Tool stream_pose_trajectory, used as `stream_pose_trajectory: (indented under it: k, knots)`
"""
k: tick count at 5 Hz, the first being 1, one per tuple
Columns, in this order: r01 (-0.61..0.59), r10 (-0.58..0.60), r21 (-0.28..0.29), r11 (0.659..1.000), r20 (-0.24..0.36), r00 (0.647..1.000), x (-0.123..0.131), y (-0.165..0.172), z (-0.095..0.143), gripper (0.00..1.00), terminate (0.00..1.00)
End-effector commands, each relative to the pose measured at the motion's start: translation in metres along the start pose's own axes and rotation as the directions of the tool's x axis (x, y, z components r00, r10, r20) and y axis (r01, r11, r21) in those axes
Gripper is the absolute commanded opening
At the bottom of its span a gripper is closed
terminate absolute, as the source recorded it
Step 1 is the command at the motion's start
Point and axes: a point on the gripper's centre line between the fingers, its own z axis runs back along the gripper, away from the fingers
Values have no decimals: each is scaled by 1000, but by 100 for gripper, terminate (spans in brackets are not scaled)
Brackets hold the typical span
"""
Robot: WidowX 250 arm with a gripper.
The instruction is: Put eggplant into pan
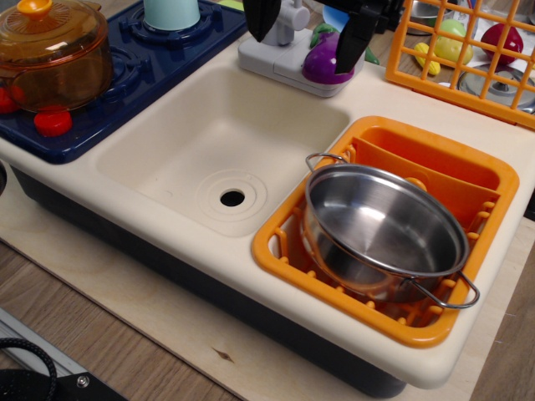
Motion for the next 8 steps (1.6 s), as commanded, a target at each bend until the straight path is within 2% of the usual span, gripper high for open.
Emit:
stream_pose_trajectory:
  k: [1,2,3,6,8]
  knots:
    - [0,0,0,1000,0,1000,0,0,0,100,0]
    - [-12,12,7,1000,16,1000,9,-2,-6,100,0]
    - [-14,14,-10,1000,44,999,18,0,-15,100,0]
    - [-4,12,-85,996,96,995,51,5,-37,100,0]
    - [8,8,-145,989,111,994,62,0,-56,100,0]
